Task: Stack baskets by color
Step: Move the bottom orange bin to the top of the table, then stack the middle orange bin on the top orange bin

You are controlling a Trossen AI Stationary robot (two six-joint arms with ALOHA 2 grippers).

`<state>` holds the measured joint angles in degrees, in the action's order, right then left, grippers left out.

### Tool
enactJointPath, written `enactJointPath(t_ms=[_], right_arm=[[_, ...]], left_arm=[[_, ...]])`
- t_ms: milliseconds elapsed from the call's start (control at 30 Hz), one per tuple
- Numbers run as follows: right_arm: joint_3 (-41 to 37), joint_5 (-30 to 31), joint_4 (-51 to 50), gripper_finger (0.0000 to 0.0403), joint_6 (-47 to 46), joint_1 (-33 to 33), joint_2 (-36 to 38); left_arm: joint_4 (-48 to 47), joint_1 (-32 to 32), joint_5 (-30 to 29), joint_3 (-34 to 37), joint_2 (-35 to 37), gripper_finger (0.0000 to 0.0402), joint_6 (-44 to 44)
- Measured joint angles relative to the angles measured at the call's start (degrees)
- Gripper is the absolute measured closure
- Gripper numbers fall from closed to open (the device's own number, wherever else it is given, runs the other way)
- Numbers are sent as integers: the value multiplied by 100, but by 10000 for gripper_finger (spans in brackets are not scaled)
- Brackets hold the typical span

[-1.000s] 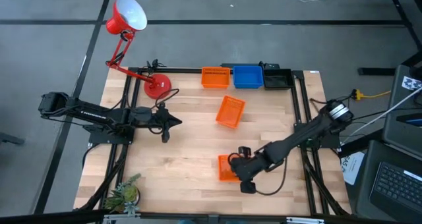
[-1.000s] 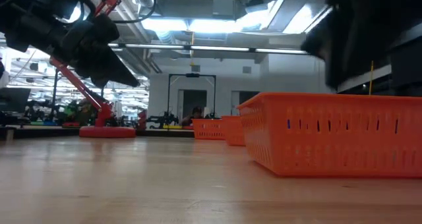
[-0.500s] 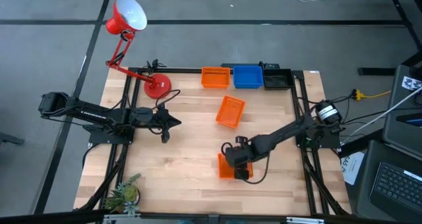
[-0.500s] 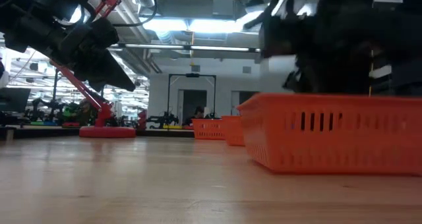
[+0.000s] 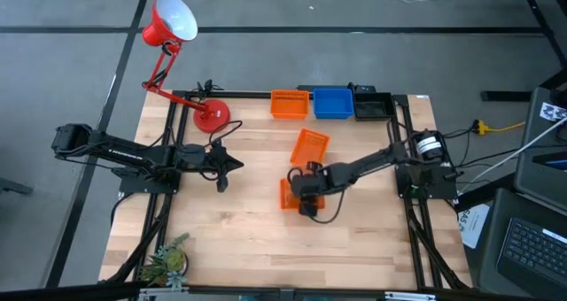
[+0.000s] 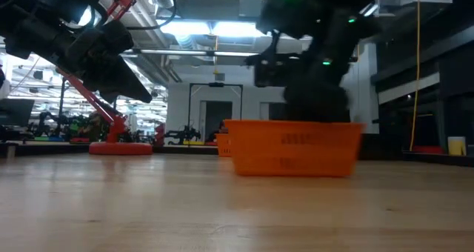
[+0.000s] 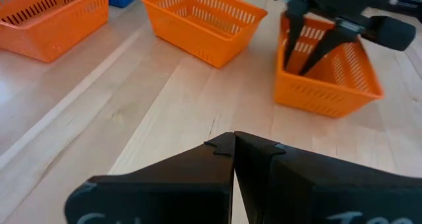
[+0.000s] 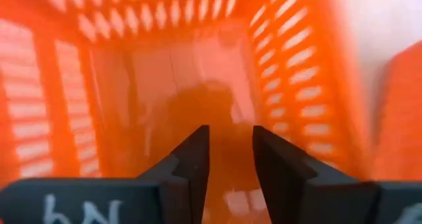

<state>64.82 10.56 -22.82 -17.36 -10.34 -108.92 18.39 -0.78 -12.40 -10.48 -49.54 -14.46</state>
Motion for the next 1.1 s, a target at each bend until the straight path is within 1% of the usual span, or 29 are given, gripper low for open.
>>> enactJointPath(t_ms=[200, 333, 467, 567, 700, 800, 867, 967, 1033, 1100], right_arm=[[0, 563, 791, 287, -5, 408, 0], [0, 1051, 922, 287, -7, 627, 0], [88, 1101, 1373, 287, 66, 697, 0], [581, 1098, 1306, 287, 458, 599, 3], [1514, 1197, 190, 287, 1123, 412, 66], [2199, 1830, -1236, 287, 1414, 261, 155], [2490, 2108, -2193, 287, 1339, 204, 216], [2614, 2088, -3310, 287, 934, 155, 397], [2508, 2124, -3793, 287, 562, 39, 564], [2244, 2113, -4251, 287, 191, -139, 766]], left_arm=[[0, 0, -2, 0, 0, 401, 2], [0, 0, -2, 0, 0, 401, 2], [0, 0, -2, 0, 0, 401, 2], [0, 0, -2, 0, 0, 401, 2], [40, 0, -2, 0, 0, 401, -3], [275, 0, -2, 4, 0, 401, -24], [478, 0, -4, 4, 0, 401, -24], [649, 0, -4, 4, 1, 401, 8], [753, -1, -4, 4, 0, 401, 93], [907, -2, -4, 4, 0, 401, 134]])
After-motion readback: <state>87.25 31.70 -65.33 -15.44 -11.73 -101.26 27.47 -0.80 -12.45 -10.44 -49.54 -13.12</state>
